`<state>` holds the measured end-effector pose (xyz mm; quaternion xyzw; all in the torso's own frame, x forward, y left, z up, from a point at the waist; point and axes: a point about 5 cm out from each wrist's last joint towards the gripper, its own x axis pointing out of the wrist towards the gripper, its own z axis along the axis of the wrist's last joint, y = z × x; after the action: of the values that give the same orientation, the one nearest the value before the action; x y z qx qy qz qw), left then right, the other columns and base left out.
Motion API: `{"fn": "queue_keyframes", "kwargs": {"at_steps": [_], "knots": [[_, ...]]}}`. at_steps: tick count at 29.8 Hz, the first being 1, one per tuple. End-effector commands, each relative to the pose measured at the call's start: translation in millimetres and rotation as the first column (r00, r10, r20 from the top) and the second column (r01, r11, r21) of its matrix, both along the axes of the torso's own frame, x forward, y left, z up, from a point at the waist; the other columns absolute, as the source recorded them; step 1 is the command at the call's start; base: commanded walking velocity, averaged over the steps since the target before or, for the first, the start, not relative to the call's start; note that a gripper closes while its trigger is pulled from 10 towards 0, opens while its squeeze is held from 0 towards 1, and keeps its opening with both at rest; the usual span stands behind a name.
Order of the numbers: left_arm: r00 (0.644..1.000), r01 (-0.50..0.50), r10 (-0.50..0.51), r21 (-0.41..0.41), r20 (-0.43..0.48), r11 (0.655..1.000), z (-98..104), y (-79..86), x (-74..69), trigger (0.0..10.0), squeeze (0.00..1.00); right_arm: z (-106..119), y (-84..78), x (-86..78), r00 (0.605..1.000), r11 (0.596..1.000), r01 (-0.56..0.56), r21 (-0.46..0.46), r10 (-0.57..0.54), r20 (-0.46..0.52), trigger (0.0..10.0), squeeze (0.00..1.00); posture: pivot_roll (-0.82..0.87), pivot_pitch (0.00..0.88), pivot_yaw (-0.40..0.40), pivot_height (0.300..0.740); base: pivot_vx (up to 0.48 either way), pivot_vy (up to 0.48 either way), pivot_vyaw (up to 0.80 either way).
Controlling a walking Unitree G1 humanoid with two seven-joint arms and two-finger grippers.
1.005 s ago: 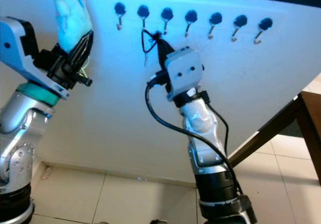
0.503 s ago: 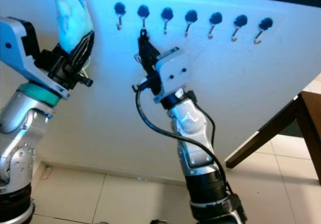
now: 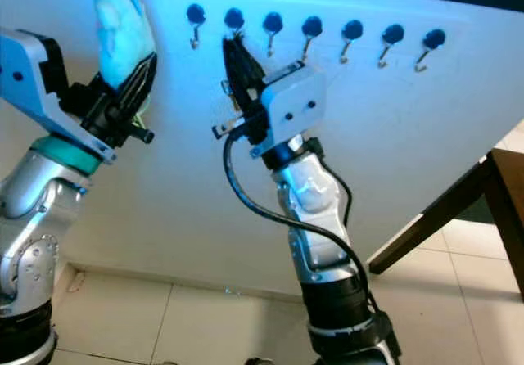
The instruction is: Hang keys on a hook
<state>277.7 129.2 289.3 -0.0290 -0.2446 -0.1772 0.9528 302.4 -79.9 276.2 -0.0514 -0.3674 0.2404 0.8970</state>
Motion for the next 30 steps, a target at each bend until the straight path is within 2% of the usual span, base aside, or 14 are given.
{"fn": "queue_keyframes", "kwargs": {"at_steps": [1,9,10,11,13,14,16,17,21,22,26,30], "knots": [[1.0,0.0,0.0,0.008,-0.014,1.0,-3.5,0.0,0.0,10.0,0.0,-7.7,-6.4,0.0,0.999,1.0,0.029,0.004,-0.029,-0.03,10.0,0.0,0.08,0.024,0.074,0.74,0.0,0.0,0.0],[1.0,-0.001,0.001,0.007,-0.015,1.0,-3.5,0.3,0.0,10.0,0.0,-28.0,-23.3,9.6,0.982,0.99,0.142,-0.012,-0.142,-0.122,10.0,0.0,0.08,0.028,0.077,0.74,0.0,0.0,0.0],[1.0,-0.001,0.001,0.006,-0.016,1.0,-3.5,0.4,0.3,10.0,0.0,-31.5,-26.4,13.4,0.975,0.985,0.171,-0.023,-0.173,-0.139,10.0,0.1,0.08,0.028,0.077,0.74,0.0,0.0,0.0],[1.0,-0.001,0.001,0.006,-0.016,1.0,-3.5,0.4,0.4,10.0,0.0,-31.3,-26.7,14.3,0.975,0.985,0.174,-0.022,-0.175,-0.14,10.0,0.68,0.08,0.028,0.077,0.74,0.0,0.0,0.0],[1.0,-0.001,0.001,0.006,-0.016,1.0,-3.6,0.4,0.5,10.0,0.0,-30.8,-26.6,14.5,0.975,0.985,0.172,-0.021,-0.173,-0.139,10.0,0.68,0.08,0.028,0.077,0.74,0.0,0.0,0.0],[1.0,0.0,0.001,0.007,-0.017,1.0,-3.6,0.2,0.5,10.0,0.0,-29.2,-26.6,14.2,0.977,0.987,0.163,-0.011,-0.163,-0.136,10.0,1.0,0.08,0.031,0.078,0.74,0.0,0.0,0.0],[1.0,0.0,0.0,0.007,-0.017,1.0,-3.7,0.2,0.6,10.0,0.0,-28.0,-26.8,13.8,0.978,0.987,0.159,-0.002,-0.157,-0.133,10.0,1.0,0.08,0.031,0.078,0.74,0.0,0.0,0.0],[1.0,-0.001,0.001,0.007,-0.019,1.0,-4.2,-0.2,0.6,10.0,0.0,-29.2,-28.7,10.0,0.982,0.992,0.124,0.031,-0.118,-0.144,10.0,0.0,0.09,0.033,0.069,0.74,0.0,0.0,0.0],[1.0,0.009,-0.009,0.007,-0.025,1.0,-5.4,-1.1,-1.1,10.0,0.0,-61.9,-41.6,0.3,0.961,0.991,0.128,0.033,-0.115,-0.253,10.0,0.0,0.09,0.04,0.061,0.74,0.0,0.0,0.0],[1.0,0.009,-0.009,0.007,-0.025,1.0,-5.4,-1.1,-1.1,10.0,0.0,-61.9,-41.6,0.3,0.961,0.991,0.128,0.033,-0.115,-0.253,10.0,0.0,0.09,0.04,0.061,0.74,0.0,0.0,0.0],[0.998,0.049,-0.048,0.021,-0.034,0.999,-6.8,-0.9,-4.0,10.0,0.0,-100.6,-50.2,-12.1,0.919,0.989,0.15,-0.013,-0.144,-0.368,10.0,0.0,0.09,0.042,0.061,0.74,0.0,0.0,0.0],[0.993,0.113,-0.114,-0.042,-0.029,0.993,-0.7,-1.4,-6.4,10.0,0.0,-119.8,-52.2,-17.8,0.893,0.986,0.162,-0.049,-0.168,-0.418,10.0,0.0,0.07,0.054,0.061,0.74,0.0,0.0,0.0]]}}
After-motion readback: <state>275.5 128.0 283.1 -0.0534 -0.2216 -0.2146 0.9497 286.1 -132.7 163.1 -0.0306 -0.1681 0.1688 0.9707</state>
